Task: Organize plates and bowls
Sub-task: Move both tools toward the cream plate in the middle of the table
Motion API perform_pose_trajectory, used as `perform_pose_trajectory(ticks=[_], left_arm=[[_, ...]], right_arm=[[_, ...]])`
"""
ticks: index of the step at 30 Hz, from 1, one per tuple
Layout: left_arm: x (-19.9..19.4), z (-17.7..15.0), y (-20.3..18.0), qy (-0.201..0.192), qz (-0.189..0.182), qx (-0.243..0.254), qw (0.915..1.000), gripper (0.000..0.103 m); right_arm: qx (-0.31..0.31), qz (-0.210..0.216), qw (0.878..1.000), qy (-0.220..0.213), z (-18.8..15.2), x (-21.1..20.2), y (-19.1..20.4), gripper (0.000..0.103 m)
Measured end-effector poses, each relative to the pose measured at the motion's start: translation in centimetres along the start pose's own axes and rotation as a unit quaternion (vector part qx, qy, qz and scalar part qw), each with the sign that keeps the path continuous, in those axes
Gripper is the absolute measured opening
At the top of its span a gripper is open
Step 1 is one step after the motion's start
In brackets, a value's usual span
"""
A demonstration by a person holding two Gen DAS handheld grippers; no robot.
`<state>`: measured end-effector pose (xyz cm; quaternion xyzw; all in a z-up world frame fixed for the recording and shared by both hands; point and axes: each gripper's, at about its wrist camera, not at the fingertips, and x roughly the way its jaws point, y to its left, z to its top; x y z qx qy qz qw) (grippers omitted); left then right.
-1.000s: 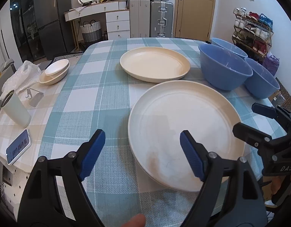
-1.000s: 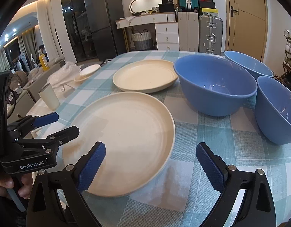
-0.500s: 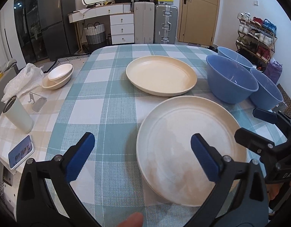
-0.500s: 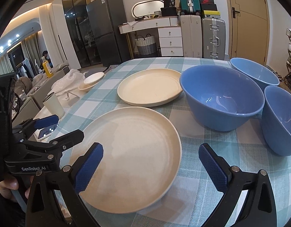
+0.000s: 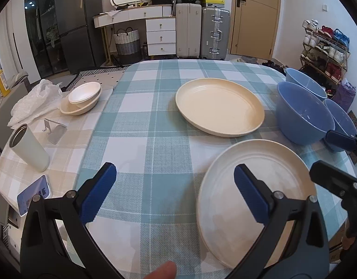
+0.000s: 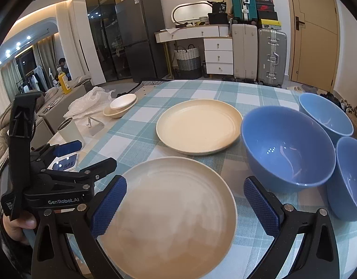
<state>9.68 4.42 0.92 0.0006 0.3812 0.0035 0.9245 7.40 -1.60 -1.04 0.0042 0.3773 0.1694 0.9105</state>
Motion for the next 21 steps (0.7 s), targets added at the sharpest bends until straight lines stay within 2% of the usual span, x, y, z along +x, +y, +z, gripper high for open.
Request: perform_pose_trajectory(ticks=[16, 21], left_arm=[[2.9, 3.3, 3.1, 0.014, 0.023, -0.019, 0.9995, 0.101], [3.9, 4.3, 3.2, 0.015, 0.019, -0.025, 0.9994, 0.101]], right_arm=[[0.01, 0.006, 1.0, 0.009, 3.7, 2.3, 0.4, 0.103], [-0.001, 0.006, 1.0, 0.01, 5.4, 2.6, -0.1, 0.102]])
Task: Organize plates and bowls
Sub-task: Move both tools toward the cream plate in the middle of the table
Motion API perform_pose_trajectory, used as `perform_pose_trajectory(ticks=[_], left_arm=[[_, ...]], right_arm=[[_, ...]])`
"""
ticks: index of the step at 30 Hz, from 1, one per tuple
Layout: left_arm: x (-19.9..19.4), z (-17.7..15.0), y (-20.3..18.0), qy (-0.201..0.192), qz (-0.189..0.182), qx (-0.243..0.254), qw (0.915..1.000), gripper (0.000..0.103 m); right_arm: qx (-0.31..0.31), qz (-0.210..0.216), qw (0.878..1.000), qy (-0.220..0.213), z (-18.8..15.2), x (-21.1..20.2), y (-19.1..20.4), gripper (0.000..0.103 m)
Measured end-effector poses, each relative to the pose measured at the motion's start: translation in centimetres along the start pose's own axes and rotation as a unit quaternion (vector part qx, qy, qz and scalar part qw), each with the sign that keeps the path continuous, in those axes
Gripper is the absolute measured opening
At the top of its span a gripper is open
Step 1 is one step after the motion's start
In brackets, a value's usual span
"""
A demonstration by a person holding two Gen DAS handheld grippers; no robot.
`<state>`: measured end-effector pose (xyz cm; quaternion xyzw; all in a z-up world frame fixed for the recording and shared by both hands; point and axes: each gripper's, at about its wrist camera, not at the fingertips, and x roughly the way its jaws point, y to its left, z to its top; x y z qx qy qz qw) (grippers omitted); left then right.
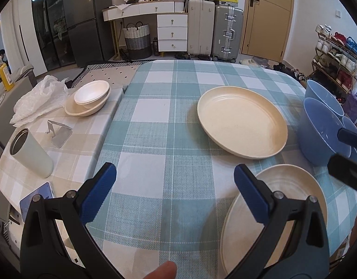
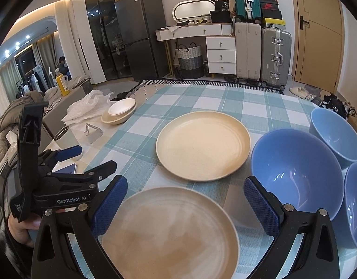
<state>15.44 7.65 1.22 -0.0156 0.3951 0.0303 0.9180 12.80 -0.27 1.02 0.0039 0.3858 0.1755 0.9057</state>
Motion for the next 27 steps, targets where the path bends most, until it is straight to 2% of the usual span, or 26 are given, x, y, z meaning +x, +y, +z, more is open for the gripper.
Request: perform_pose_trajectory(ticks=[12, 20, 27], left_arm=[[2.1, 3.2, -1.2, 0.006, -0.019, -0.005, 0.9998, 0.101], [3.6, 4.6, -1.5, 0.007, -0.023, -0.01, 0.9997, 0.101], [5.7, 5.1, -2.1, 0.02, -0.029, -0.01, 0.9993, 0.101]], right_arm=[[-0.024, 0.007, 0.999, 0.028, 6.3, 1.9, -1.9, 0.102], [-0.047, -0.007, 0.998, 0.041, 9.0, 2.6, -3.4, 0.102], [-0.034, -0.006, 0.997, 0.064, 11.1, 4.1, -5.9, 0.101]])
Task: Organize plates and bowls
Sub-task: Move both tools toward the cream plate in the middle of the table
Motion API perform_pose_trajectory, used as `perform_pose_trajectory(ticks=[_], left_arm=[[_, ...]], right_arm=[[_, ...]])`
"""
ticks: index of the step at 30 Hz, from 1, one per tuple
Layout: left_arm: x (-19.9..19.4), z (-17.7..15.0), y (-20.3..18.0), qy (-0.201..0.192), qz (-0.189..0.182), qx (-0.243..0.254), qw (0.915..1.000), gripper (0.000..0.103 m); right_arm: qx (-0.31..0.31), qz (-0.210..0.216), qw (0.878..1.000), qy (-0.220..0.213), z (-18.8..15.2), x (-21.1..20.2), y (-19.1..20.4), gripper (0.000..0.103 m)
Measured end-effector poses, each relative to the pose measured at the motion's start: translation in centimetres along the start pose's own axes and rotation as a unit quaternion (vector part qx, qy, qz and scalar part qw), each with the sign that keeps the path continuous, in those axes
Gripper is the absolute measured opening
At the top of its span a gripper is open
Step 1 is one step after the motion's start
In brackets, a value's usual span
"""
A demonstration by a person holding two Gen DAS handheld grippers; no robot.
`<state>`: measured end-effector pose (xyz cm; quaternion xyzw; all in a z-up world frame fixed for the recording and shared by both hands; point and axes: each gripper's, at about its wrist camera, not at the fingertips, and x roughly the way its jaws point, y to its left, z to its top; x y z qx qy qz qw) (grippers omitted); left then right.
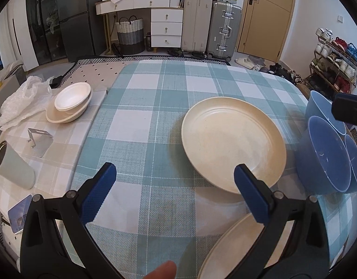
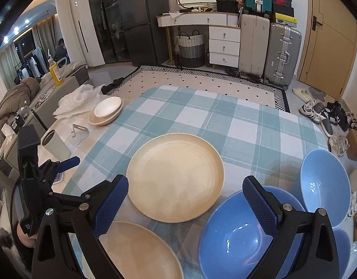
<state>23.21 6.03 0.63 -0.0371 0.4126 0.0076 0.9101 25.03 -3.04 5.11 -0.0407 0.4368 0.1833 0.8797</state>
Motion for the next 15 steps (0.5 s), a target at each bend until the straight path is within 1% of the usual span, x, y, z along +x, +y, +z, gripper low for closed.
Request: perform_pose_trajectory(ticks=[5, 7, 10, 15], left_arm=[[1.4, 0.2, -0.1, 0.01, 0.001, -0.002, 0.9999, 0.101], [1.9, 0.4, 0.1, 0.012, 0.0, -0.006, 0.9999, 0.101], [3.0, 0.5, 0.2, 0.018, 0.001, -0.01, 0.9998, 0.101], [4.9, 0.7, 0.1, 0.029, 0.014, -0.007, 0.9995, 0.101]], right_arm=[[0.003, -0.002, 1.0, 0.022, 1.0, 1.8, -1.1, 0.098], [0.003, -0.01, 0.999, 0.032, 1.1, 2.8, -1.4, 0.096], [0.005, -0.006, 0.999, 0.04, 1.1, 4.0, -1.5, 0.095], [0.007, -0.009, 0.999, 0.048, 1.2, 5.3, -1.8, 0.094]])
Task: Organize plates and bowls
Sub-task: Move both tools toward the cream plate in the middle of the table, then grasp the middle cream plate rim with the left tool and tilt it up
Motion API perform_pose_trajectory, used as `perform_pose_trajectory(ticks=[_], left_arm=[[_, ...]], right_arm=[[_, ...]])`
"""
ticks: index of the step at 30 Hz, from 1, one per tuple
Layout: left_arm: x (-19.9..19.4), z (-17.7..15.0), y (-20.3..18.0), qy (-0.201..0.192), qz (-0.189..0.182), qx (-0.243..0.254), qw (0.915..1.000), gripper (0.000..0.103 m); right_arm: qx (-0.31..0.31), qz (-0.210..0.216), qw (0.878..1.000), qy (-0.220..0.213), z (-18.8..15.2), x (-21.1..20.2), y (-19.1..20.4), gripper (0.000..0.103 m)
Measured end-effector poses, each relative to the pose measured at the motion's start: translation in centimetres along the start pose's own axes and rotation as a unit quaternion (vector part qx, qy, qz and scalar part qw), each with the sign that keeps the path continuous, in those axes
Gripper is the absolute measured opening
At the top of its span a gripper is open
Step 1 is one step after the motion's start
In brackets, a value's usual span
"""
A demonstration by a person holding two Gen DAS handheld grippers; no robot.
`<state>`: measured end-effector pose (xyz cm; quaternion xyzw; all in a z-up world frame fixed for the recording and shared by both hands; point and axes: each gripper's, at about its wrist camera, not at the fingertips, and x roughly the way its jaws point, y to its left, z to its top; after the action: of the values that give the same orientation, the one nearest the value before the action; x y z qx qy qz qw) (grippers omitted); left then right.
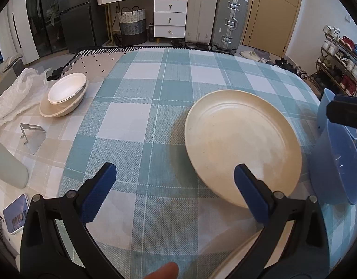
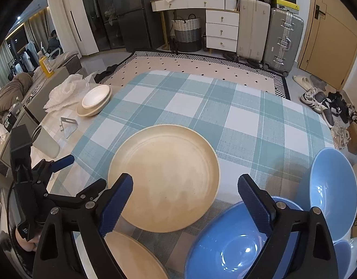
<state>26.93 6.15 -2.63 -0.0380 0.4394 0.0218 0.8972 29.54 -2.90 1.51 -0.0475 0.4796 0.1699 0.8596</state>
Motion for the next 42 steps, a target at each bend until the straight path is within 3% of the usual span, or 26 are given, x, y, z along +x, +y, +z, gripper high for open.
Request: perform_pose_trajectory(ticks=[16, 30, 35, 37, 39, 42], left_arm=[[3.9, -0.6, 0.6, 0.034, 0.029, 0.006, 0.999, 0.101], [2.5, -1.9, 3.3, 0.031, 0.043, -0.01, 0.9985, 0.1], [2.3, -2.2, 4.6, 0.034, 0.014, -0.027, 0.999, 0.086], [2.4, -2.3, 4.6, 0.042, -0.006, -0.026, 0.9988, 0.068], [2.8, -2.5, 4.3, 0.051, -0.015, -0.024, 0.9983, 0.056], [3.1, -2.9, 4.0, 0.054, -0.013, -0.02, 0.9983, 0.049]], right_arm=[[-0.008, -0.006, 1.0, 0.008, -0.1, 1.8, 0.6, 0.094], [-0.021, -0.003, 0.999, 0.036, 0.0, 4.4, 2.1, 0.084], [-0.024, -0.003, 0.999, 0.045, 0.0, 5.4, 2.7, 0.081], [-0.02, -0.006, 0.998, 0.051, 0.0, 5.9, 2.6, 0.077], [-0.016, -0.009, 0.998, 0.057, -0.1, 6.4, 2.5, 0.076], [-0.01, -0.012, 0.998, 0.06, -0.2, 6.9, 2.1, 0.074]])
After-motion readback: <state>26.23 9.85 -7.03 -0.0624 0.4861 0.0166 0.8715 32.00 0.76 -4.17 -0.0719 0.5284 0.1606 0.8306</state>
